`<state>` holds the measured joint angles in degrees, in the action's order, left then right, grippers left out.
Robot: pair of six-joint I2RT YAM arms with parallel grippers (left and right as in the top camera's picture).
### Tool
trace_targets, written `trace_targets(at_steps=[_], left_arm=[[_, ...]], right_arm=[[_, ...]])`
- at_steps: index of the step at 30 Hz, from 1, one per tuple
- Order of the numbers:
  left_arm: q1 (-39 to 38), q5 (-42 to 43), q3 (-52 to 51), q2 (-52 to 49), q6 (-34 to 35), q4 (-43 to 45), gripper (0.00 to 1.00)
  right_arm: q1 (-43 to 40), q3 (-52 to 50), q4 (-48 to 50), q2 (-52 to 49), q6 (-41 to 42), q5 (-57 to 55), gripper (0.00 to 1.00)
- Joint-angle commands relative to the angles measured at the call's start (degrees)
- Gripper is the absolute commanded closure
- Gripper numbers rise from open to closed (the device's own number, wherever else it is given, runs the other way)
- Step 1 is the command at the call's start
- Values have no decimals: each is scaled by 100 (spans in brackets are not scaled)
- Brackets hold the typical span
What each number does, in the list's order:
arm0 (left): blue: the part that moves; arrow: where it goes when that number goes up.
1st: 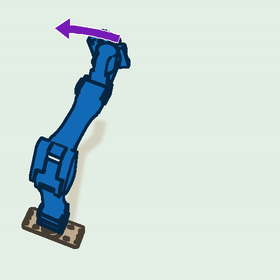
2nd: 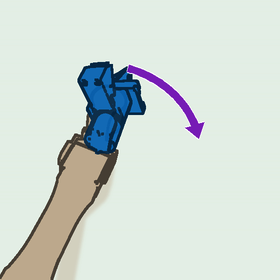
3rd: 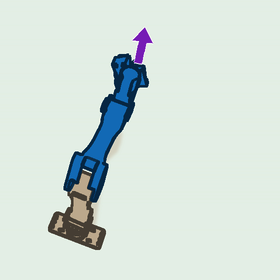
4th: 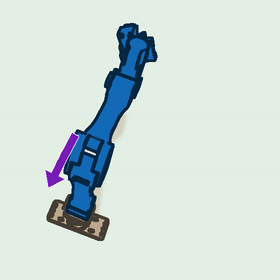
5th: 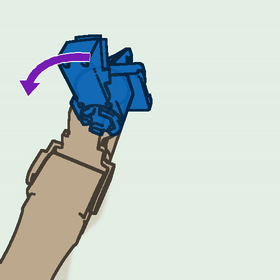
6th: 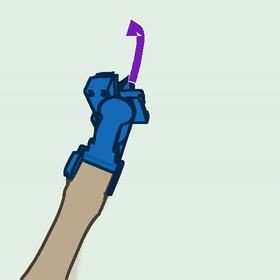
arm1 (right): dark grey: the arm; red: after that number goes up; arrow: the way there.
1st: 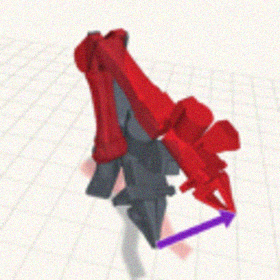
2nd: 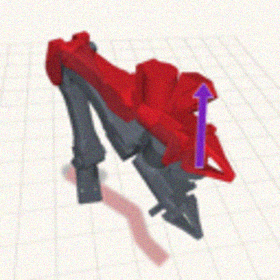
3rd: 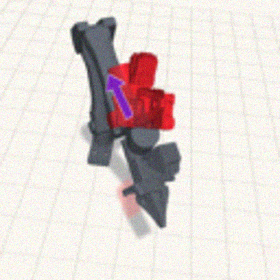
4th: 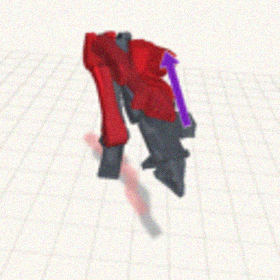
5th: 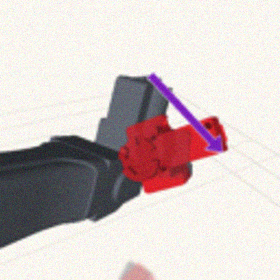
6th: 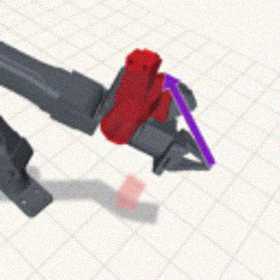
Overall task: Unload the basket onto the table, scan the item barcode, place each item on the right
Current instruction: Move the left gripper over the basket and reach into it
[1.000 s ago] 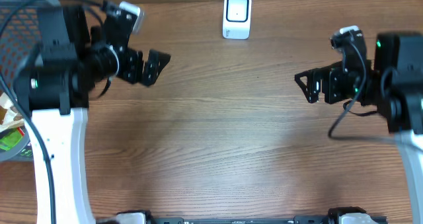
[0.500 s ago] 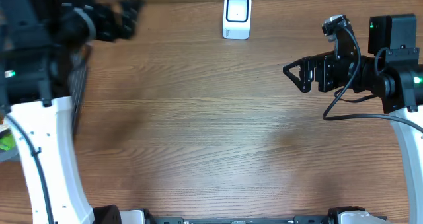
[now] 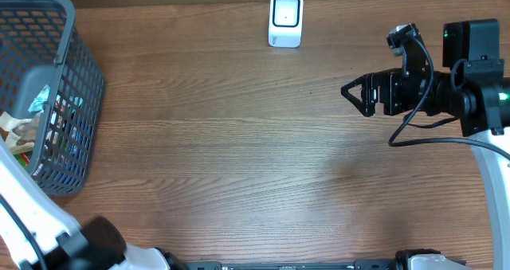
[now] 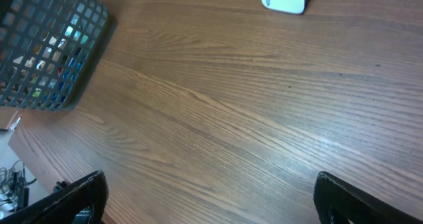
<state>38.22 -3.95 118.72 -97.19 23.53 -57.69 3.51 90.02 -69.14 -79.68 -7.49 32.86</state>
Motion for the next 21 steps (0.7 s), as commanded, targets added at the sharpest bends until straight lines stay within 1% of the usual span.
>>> trace_targets(at_steps=[1, 5, 8, 14, 18, 21], left_arm=[[39, -90, 68, -737, 153, -170, 2], [39, -149, 68, -1346, 188, -446, 10], [46, -420, 68, -1801, 461, -691, 11], [52, -568, 59, -2660, 553, -1062, 13], [85, -573, 59, -3193, 610, -1147, 14], [155, -573, 57, -3482, 616, -1213, 16]], right_arm=[[17, 149, -35, 24, 17, 90, 0], [17, 144, -46, 20, 17, 90, 0], [17, 144, -50, 13, 20, 92, 0], [17, 144, -92, 13, 17, 90, 0], [17, 144, -109, 13, 17, 90, 0], [17, 144, -105, 13, 17, 90, 0]])
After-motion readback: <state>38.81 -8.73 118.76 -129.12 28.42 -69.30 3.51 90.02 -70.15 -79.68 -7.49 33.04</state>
